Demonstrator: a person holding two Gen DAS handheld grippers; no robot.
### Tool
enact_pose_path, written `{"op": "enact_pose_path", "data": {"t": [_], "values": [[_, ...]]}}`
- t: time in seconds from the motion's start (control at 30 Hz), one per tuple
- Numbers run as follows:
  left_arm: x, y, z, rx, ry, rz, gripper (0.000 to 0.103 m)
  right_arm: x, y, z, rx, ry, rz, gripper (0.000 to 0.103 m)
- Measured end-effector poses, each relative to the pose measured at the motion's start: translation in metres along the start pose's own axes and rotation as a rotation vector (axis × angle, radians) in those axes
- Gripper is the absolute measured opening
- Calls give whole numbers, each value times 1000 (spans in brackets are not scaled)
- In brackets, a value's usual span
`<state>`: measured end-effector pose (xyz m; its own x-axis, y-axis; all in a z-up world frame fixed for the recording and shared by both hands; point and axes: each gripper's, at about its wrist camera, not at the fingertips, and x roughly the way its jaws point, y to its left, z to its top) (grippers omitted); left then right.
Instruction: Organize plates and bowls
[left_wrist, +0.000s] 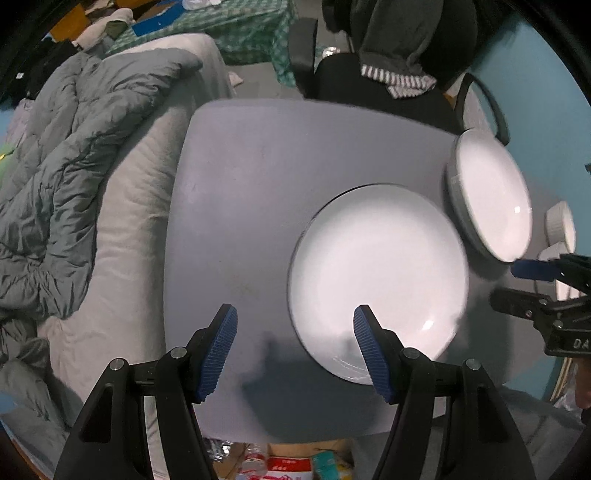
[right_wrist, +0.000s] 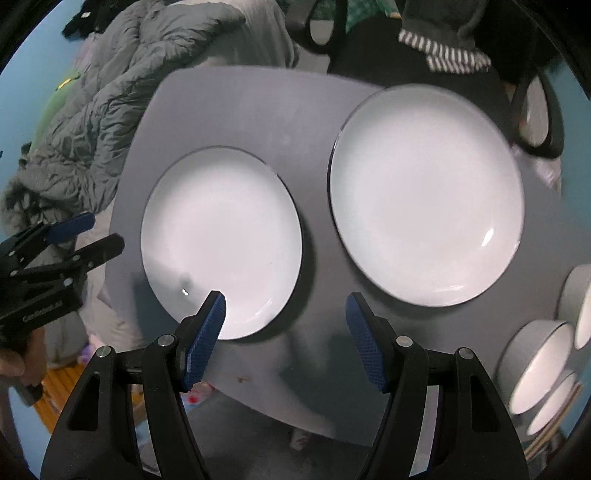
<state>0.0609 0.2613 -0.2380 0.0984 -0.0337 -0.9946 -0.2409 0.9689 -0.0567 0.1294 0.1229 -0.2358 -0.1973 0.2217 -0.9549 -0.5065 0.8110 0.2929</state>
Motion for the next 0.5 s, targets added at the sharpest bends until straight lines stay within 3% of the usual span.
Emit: {"op": "enact_pose_path", "data": {"t": [0.23, 0.5], "values": [[32, 14, 7, 11, 44, -37, 67, 32, -2, -2, 70, 44, 55, 67], [54, 25, 12, -7, 66, -98, 67, 50, -3, -2, 119, 30, 71, 67]]}}
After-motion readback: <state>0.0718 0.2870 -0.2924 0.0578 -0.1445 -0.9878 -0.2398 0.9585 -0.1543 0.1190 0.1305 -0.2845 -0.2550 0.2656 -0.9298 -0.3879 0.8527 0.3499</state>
